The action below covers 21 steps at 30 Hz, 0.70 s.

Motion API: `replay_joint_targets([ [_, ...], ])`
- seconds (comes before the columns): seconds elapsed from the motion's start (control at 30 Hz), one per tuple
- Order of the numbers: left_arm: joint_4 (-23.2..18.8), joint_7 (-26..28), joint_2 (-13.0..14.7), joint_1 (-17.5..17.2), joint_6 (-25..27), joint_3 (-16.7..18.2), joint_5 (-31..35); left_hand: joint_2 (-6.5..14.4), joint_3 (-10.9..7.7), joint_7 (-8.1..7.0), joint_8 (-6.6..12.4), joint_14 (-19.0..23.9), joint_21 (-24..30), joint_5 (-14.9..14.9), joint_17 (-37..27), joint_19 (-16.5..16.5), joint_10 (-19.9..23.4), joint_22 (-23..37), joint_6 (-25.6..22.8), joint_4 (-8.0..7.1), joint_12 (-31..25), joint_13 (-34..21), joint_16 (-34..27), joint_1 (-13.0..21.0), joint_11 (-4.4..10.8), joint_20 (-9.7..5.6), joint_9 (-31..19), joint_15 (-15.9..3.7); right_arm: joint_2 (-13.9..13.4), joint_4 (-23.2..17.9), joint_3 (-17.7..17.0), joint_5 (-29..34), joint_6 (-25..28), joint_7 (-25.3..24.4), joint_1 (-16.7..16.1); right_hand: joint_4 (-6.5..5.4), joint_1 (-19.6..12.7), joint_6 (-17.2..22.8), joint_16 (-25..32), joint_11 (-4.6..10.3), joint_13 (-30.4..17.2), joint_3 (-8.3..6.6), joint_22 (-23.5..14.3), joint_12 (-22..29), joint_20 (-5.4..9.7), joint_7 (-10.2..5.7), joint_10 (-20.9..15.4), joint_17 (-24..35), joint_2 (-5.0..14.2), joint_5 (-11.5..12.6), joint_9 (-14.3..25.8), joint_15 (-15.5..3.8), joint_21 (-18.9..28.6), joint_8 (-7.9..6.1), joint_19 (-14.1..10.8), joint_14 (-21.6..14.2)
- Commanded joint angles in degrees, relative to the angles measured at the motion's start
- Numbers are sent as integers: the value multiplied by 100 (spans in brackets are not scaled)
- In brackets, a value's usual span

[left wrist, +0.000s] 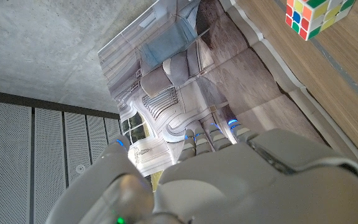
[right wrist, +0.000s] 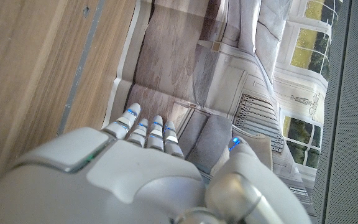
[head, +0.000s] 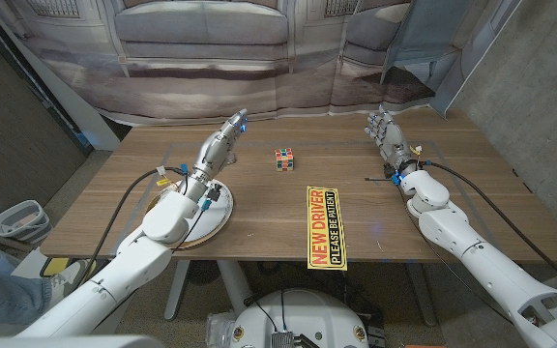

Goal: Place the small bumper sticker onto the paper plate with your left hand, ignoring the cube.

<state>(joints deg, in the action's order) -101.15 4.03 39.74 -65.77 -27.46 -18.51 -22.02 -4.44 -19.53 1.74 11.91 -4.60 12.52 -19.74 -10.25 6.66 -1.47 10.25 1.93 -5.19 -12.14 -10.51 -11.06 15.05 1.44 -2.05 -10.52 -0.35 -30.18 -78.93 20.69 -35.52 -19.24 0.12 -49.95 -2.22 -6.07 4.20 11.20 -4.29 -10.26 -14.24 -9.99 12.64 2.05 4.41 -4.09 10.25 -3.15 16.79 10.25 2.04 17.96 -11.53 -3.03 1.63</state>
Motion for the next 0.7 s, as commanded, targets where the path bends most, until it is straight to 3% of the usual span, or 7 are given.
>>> replay_joint_targets([
  [0.03,-71,39,-4,-55,-151,-33,245,3,14,14,44,20,6,-31,-9,-16,38,8,-64,37,-46,-15,-27,50,4,-85,-16,-10,22,52,2,23,-36,19,57,39,-60,22,-24,-11,-11,-5,-33,-17,157,9,-51,25,17,33,30,6,-29,21,-37,-44],
  [0.7,-151,92,28,-243,-464,18,519,14,23,9,49,65,13,-43,-9,-97,88,8,-145,73,-38,-16,-18,109,23,-106,-17,-17,52,71,6,43,-49,-4,105,49,-64,32,-22,4,-12,6,-35,-23,148,3,-63,26,26,31,31,3,-58,23,-54,-68],
])
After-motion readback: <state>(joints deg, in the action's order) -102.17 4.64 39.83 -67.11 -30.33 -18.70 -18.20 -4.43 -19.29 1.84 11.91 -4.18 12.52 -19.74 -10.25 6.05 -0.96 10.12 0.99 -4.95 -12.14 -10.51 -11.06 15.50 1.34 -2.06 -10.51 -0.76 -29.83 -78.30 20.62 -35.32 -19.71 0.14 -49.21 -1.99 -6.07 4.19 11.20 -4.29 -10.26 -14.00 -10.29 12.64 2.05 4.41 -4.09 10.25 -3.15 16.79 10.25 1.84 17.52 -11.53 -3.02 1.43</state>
